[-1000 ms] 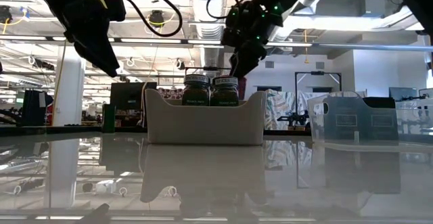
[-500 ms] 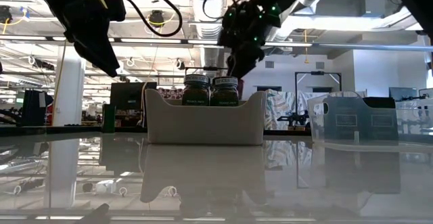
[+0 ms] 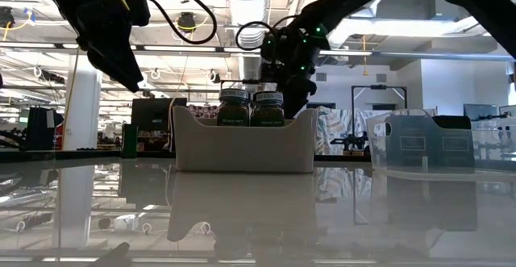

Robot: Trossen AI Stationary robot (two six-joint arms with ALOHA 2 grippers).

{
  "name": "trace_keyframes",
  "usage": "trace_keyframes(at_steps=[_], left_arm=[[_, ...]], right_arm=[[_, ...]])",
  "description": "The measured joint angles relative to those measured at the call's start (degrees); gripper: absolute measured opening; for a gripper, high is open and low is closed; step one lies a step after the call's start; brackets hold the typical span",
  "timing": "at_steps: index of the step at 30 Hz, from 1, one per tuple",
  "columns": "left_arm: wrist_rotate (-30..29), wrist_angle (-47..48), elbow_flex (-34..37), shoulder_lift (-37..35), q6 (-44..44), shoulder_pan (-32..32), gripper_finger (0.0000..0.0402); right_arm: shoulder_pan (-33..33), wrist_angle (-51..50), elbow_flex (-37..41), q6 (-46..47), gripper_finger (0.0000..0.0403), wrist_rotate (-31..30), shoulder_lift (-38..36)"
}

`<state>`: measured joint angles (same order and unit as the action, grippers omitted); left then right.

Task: Sort spices by type
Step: Put the red spice can into the black bin

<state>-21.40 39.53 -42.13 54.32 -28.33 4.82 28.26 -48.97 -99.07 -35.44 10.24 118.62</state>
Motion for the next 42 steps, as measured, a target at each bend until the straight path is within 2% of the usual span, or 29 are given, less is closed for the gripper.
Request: trace_keyframes(at_steps=[8, 42], left_arm=[[-0.01, 0.04, 0.0, -0.02, 0.6, 0.0, 0.0313], [0.01, 0.02, 0.0, 0.0, 0.67, 0.0, 0.0313]], right_arm=[[0.2, 0.12, 0.02, 3.31, 0.0255, 0.12, 0.69], [0.41, 0.03, -0.02, 2.08, 0.0255, 0.39, 0.71]])
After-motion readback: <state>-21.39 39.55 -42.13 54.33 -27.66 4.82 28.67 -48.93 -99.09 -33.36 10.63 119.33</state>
